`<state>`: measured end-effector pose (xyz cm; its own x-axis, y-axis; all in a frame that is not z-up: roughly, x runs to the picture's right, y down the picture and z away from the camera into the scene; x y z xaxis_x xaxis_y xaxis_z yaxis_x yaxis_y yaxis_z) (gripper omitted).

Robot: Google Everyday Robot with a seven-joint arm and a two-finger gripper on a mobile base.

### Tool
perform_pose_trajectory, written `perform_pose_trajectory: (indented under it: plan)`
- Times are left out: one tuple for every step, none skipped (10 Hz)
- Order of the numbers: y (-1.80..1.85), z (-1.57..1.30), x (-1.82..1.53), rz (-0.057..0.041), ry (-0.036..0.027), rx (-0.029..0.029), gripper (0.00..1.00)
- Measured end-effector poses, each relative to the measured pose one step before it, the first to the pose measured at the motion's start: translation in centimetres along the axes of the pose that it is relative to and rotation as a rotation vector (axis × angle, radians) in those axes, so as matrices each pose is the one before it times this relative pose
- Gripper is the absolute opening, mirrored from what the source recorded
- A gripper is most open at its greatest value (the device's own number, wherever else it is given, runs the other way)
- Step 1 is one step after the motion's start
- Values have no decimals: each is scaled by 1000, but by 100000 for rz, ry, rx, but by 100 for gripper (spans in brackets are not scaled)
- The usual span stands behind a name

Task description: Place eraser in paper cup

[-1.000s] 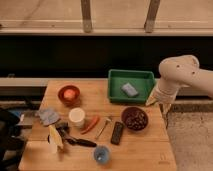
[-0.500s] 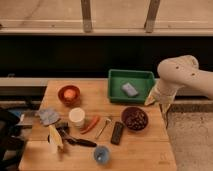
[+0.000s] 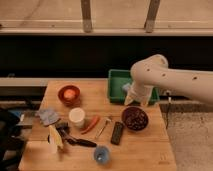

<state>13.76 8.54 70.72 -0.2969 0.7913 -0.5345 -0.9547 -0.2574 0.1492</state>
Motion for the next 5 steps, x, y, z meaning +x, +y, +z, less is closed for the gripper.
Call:
perform_pose_trajectory:
  plan:
    - [1738, 771, 1568, -4491, 425, 679, 62]
    - [1329, 1063, 1814, -3914, 755, 911, 62]
    - [1101, 829, 1712, -3273, 1127, 757, 62]
    - [702, 523, 1251, -2341, 827, 592, 62]
    - [99, 159, 326, -559, 205, 282, 62]
